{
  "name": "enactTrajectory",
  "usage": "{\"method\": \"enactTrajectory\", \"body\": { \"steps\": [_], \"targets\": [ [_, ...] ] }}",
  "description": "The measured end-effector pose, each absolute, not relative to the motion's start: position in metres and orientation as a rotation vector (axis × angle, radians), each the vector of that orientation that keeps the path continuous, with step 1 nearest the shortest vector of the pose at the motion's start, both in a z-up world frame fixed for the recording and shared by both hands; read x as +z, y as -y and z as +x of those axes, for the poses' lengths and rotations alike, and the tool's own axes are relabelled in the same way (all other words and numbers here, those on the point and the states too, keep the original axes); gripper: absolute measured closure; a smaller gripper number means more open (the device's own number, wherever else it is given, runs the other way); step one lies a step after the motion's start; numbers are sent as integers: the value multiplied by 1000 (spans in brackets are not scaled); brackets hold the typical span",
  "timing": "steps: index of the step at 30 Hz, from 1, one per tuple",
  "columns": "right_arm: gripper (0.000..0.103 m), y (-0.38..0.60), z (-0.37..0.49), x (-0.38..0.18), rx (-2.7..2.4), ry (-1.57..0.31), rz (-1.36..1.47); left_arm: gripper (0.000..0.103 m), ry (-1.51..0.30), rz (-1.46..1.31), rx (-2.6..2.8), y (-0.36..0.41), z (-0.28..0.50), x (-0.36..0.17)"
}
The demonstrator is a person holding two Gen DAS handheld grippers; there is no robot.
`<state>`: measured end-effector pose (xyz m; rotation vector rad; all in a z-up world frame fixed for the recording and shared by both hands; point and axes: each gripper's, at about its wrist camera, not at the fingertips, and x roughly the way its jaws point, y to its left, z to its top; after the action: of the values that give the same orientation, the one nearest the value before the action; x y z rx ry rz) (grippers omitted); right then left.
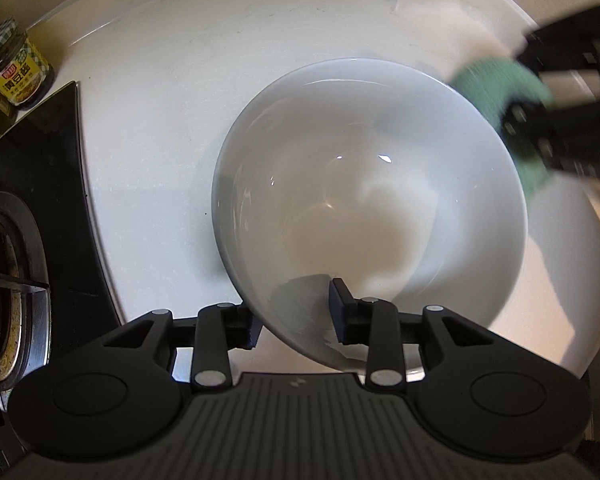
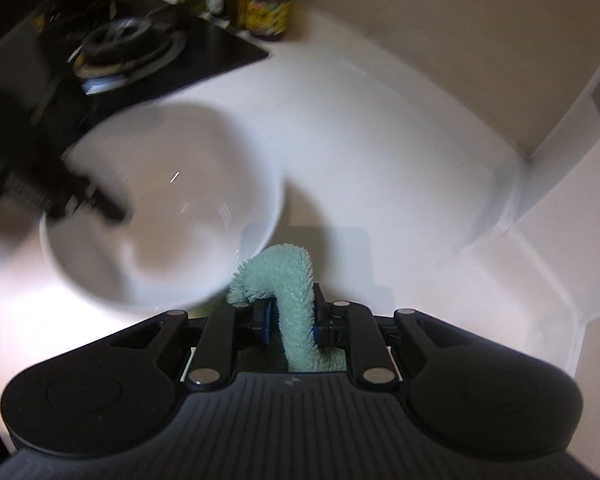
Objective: Clean bowl
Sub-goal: 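Hold the tilted bowl with the left tool while the right tool wipes the outer wall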
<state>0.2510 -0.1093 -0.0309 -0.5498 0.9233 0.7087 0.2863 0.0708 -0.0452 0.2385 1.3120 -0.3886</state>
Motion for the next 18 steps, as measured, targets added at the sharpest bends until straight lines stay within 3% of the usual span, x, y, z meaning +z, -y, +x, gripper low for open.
{"method": "enactTrajectory", "body": {
  "steps": [9,18],
  "targets": [
    [89,66,304,-30,852,-920,-550,62,-1276,325,-492,-70,275,-45],
    [89,12,281,-24,1045,-770,-620,61,-1265,337,-502,-74,275,-41]
  ]
}}
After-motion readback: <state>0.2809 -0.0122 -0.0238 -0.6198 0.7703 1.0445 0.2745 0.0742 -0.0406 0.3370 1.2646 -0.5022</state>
